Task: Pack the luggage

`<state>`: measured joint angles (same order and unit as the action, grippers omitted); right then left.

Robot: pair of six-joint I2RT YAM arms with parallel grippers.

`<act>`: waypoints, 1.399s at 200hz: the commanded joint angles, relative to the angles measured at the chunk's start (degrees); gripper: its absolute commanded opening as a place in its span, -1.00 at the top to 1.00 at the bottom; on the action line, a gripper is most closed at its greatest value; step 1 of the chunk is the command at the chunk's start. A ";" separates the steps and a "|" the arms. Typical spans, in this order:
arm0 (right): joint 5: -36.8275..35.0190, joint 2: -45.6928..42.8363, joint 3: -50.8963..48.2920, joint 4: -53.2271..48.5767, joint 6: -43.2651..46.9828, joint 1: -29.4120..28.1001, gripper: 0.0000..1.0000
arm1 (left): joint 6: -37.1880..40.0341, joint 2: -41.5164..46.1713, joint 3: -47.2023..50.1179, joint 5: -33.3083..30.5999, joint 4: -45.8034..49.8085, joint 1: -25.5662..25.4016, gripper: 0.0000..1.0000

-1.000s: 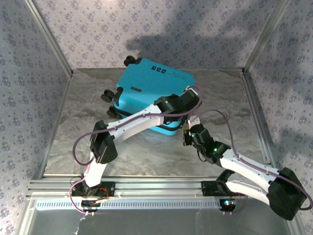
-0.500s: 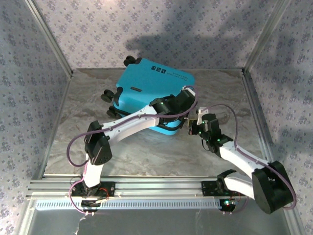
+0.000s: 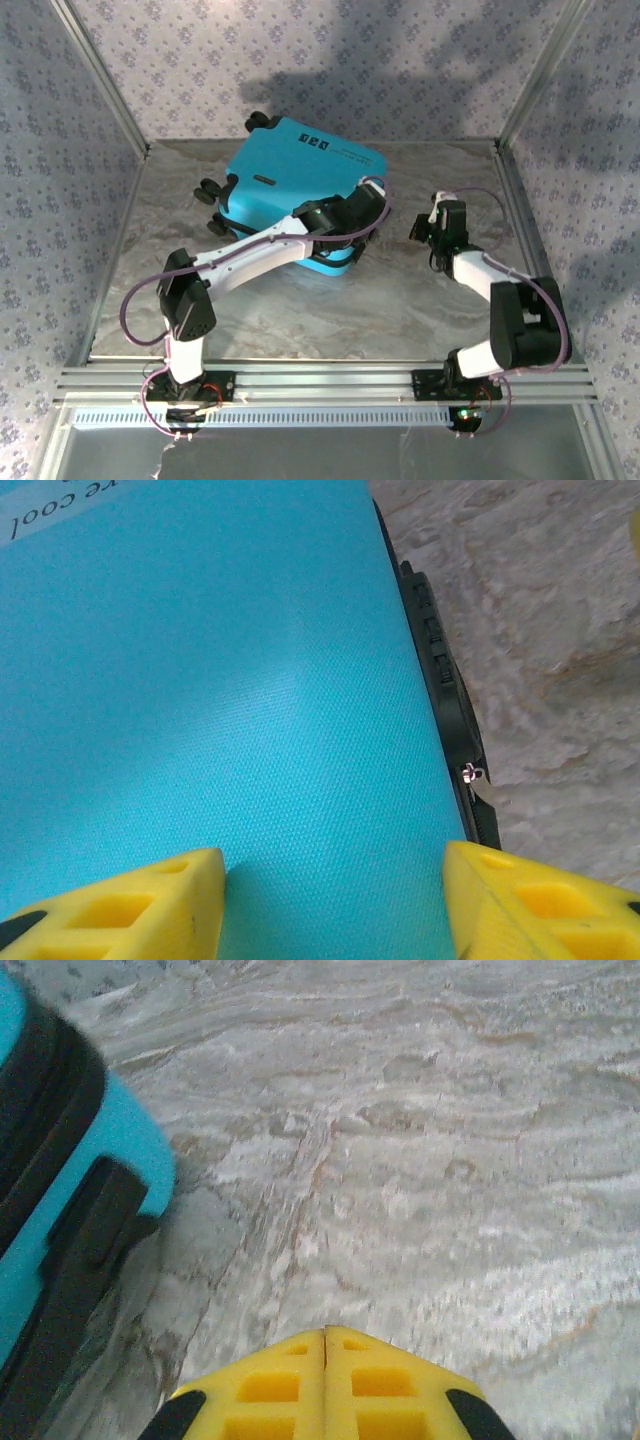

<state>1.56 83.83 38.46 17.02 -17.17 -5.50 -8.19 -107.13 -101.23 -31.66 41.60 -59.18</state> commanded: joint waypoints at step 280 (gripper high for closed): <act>56.53 39.41 54.60 1.75 -9.13 -2.93 -1.00 | -15.03 40.94 50.69 33.66 -21.90 39.93 -0.22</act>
<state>49.39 122.80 94.87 12.75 -23.42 -7.09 -23.05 -63.59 -51.03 -5.08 27.51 -21.78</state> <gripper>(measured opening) 0.997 0.614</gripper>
